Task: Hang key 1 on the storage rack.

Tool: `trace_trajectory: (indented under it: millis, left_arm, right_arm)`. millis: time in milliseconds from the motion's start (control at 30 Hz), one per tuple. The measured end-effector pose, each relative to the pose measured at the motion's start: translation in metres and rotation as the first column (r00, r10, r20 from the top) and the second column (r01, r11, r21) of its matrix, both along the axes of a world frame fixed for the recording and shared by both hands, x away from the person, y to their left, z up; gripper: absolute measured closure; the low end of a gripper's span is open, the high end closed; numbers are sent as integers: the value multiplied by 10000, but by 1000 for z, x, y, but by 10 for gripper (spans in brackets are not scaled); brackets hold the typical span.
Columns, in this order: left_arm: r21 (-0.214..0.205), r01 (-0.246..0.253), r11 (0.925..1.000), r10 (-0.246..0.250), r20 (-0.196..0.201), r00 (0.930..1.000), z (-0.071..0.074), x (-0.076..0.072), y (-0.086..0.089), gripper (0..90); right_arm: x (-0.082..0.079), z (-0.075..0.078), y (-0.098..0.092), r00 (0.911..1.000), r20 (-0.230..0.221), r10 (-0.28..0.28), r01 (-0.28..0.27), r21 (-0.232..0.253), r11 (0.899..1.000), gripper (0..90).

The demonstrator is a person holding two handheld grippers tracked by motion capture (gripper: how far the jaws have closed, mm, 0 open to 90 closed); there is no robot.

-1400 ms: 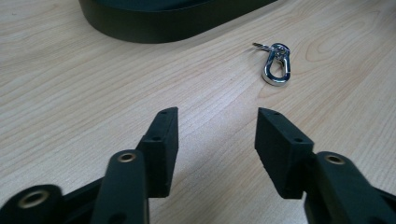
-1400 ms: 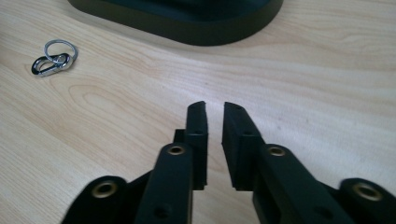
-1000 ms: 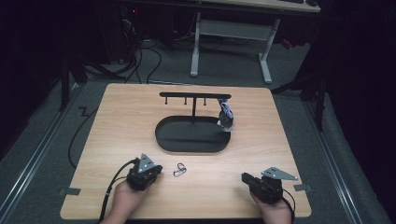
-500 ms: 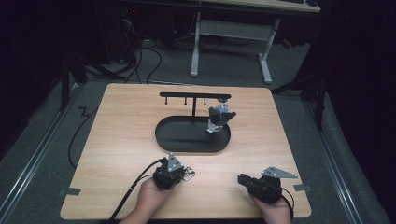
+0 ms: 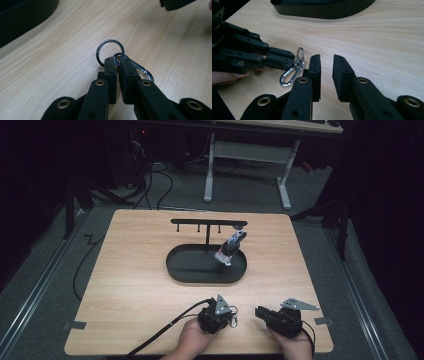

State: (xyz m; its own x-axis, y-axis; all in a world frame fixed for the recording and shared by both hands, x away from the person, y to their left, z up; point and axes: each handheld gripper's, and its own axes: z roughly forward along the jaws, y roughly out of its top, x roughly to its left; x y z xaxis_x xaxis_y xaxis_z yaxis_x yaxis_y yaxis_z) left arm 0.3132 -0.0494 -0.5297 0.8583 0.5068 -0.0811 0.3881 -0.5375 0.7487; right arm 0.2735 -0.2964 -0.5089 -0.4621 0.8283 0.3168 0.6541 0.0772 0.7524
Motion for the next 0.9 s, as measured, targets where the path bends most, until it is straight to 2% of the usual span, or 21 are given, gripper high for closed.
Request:
trace_trajectory:
  millis: [100, 200, 333, 433, 500, 533, 667, 700, 767, 833, 867, 900]
  left_arm:
    - [-58, 76, 10000, -76, -50, 10000, 0, 0, -4, 834]
    - [-212, 4, 9998, -1, 176, 9998, 3, 0, 10, 794]
    - [-119, -607, 9981, 613, 604, 9963, 7, 3, 48, 730]
    - [-66, -1350, 9908, 1350, 886, 9869, 9, 7, 90, 656]
    - [47, -1957, 9806, 1940, 1113, 9747, 10, 9, 122, 599]
    - [97, -2294, 9733, 2268, 1132, 9673, 10, 11, 139, 563]
    - [177, -3375, 9412, 3352, 781, 9389, 8, 16, 201, 458]
    - [114, -3651, 9309, 3634, 734, 9287, 7, 15, 214, 448]
    - [-175, -3987, 9169, 3990, 580, 9151, 5, 14, 234, 423]
    - [-445, -4136, 9094, 4156, 563, 9078, 3, 11, 246, 409]
    - [-563, -4154, 9079, 4184, 615, 9062, 2, 10, 250, 402]
    - [-609, -4109, 9096, 4143, 616, 9080, 2, 10, 252, 396]
  right_arm:
    - [0, -1, 1, 10000, -9, 85, -85, -98, 9999, 770]
    - [0, -2, 2, 9998, -128, 132, -134, -142, 9998, 751]
    - [2, -4, 2, 9995, -228, 200, -206, -277, 9994, 731]
    - [3, -6, 4, 9994, -236, 246, -256, -420, 9988, 717]
    - [3, -7, 5, 9990, -314, 324, -342, -586, 9977, 704]
    - [3, -7, 6, 9986, -378, 365, -389, -672, 9970, 699]
    - [5, -10, 12, 9970, -622, 452, -521, -1144, 9921, 700]
    - [5, -9, 13, 9969, -629, 479, -556, -1271, 9903, 700]
    - [5, -8, 17, 9962, -629, 604, -697, -1583, 9849, 701]
    - [4, -6, 23, 9952, -666, 714, -834, -1995, 9764, 701]
    - [4, -4, 25, 9951, -660, 741, -870, -2197, 9717, 701]
    - [5, -3, 27, 9945, -687, 791, -930, -2318, 9683, 700]
